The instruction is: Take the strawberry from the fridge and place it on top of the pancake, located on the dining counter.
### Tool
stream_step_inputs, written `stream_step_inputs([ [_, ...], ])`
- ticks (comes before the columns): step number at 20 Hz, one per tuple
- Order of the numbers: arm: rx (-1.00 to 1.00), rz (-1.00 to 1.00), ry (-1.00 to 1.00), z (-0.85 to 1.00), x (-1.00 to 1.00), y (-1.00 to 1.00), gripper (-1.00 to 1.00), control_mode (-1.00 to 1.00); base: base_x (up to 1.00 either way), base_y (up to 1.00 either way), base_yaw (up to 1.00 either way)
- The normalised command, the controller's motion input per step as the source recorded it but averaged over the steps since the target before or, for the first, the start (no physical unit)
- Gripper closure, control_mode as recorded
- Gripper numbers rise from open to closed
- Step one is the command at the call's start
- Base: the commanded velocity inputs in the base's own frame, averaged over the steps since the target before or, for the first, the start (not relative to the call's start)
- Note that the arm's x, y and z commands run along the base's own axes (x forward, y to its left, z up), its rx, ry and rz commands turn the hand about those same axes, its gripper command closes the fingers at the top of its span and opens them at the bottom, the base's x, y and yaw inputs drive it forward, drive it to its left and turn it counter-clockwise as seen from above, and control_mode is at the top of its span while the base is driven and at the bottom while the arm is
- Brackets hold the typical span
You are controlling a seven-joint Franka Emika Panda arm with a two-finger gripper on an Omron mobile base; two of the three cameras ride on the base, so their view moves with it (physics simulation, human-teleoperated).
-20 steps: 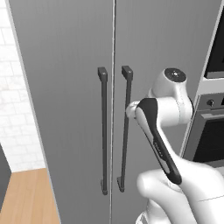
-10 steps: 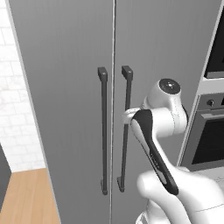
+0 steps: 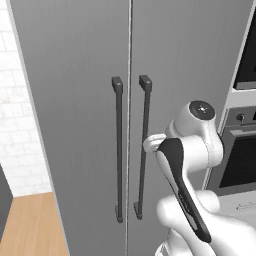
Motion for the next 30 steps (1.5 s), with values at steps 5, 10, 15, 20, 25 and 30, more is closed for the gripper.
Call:
stream_step_inputs([
  [5,0.00,0.00,-0.01,0.00,-0.07,0.00,-1.00,1.00,-0.47,0.00,0.00],
  [10,0.00,0.00,0.00,0.00,0.00,0.00,-1.00,1.00,-0.99,0.02,-0.01],
  [15,0.00,0.00,0.00,0.00,0.00,0.00,-1.00,1.00,-0.47,0.02,-0.01],
  [20,0.00,0.00,0.00,0.00,0.56,-0.01,-1.00,-1.00,0.07,0.00,0.00],
  [25,0.00,0.00,0.01,0.00,1.00,-0.01,-1.00,-1.00,0.00,0.00,0.00],
  [30,-0.03,0.00,0.00,-0.01,1.00,0.00,-1.00,-1.00,0.00,0.00,0.00],
])
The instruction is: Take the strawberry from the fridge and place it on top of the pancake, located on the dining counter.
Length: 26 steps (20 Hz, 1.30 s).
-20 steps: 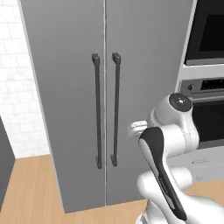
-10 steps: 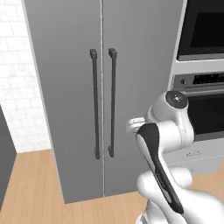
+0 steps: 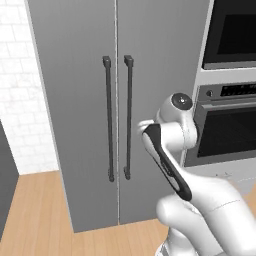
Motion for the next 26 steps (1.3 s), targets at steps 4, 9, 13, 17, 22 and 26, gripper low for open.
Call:
stream_step_inputs([
  [4,-0.03,0.00,-0.02,-0.04,0.99,0.00,-1.00,-1.00,0.00,0.00,0.00],
  [9,0.00,0.00,-0.07,-0.05,0.70,0.08,-1.00,-1.00,0.00,0.00,0.00],
  [13,0.00,0.00,-0.06,-0.24,0.75,0.18,-1.00,-1.00,0.00,0.00,0.00],
  [17,-0.06,0.00,-0.10,-0.16,0.65,0.17,-1.00,-1.00,0.00,0.00,0.00],
  [22,-0.02,0.00,-0.02,-0.04,0.67,0.07,-1.00,-1.00,0.00,0.00,0.00],
  [26,0.00,0.00,0.00,0.00,0.63,0.00,-1.00,-1.00,0.00,0.00,0.00],
])
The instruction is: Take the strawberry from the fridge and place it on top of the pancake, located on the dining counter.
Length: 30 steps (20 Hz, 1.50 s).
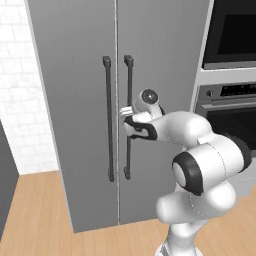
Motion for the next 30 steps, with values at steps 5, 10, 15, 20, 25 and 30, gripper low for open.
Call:
stream_step_inputs([
  [5,-0.01,0.00,0.00,-0.01,0.58,0.06,-1.00,-1.00,0.00,0.00,0.00],
  [10,-0.04,0.00,0.00,-0.09,0.63,0.13,-1.00,-1.00,0.00,0.00,0.00],
  [15,-0.01,0.00,0.00,-0.14,0.70,0.14,-1.00,-1.00,0.00,0.00,0.00],
  [20,-0.03,-0.02,0.00,-0.18,0.79,0.15,1.00,-1.00,0.00,0.00,0.00],
  [25,-0.03,-0.15,0.00,-0.26,0.74,0.02,1.00,-1.00,0.00,0.00,0.00],
  [30,0.00,-0.40,0.09,-0.14,0.13,-0.45,1.00,-1.00,0.00,0.00,0.00],
])
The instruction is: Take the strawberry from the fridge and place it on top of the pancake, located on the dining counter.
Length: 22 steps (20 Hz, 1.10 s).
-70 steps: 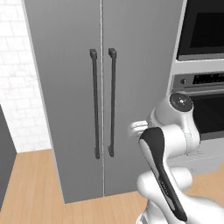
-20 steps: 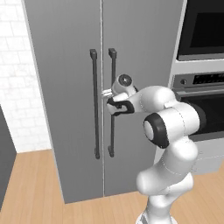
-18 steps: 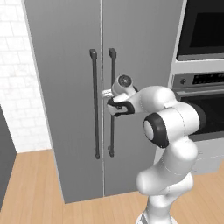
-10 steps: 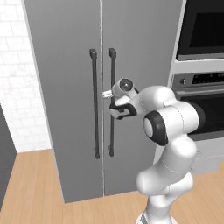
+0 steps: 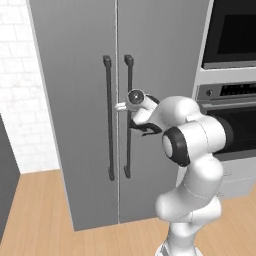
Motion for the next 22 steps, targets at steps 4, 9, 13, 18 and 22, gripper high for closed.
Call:
stream_step_inputs([
  [4,0.12,-0.29,0.09,-0.09,-0.42,-1.00,1.00,-1.00,0.00,0.00,0.00],
  [9,0.13,-0.04,-0.11,-0.20,-0.66,-1.00,1.00,-1.00,0.00,0.00,0.00],
  [13,0.17,0.00,-0.08,-0.02,-0.78,-1.00,1.00,-1.00,0.00,0.00,0.00],
  [18,0.25,0.03,-0.06,0.00,-0.72,-1.00,1.00,-1.00,0.00,0.00,0.00],
  [22,0.24,0.03,-0.10,0.00,-0.73,-1.00,1.00,-1.00,0.00,0.00,0.00],
])
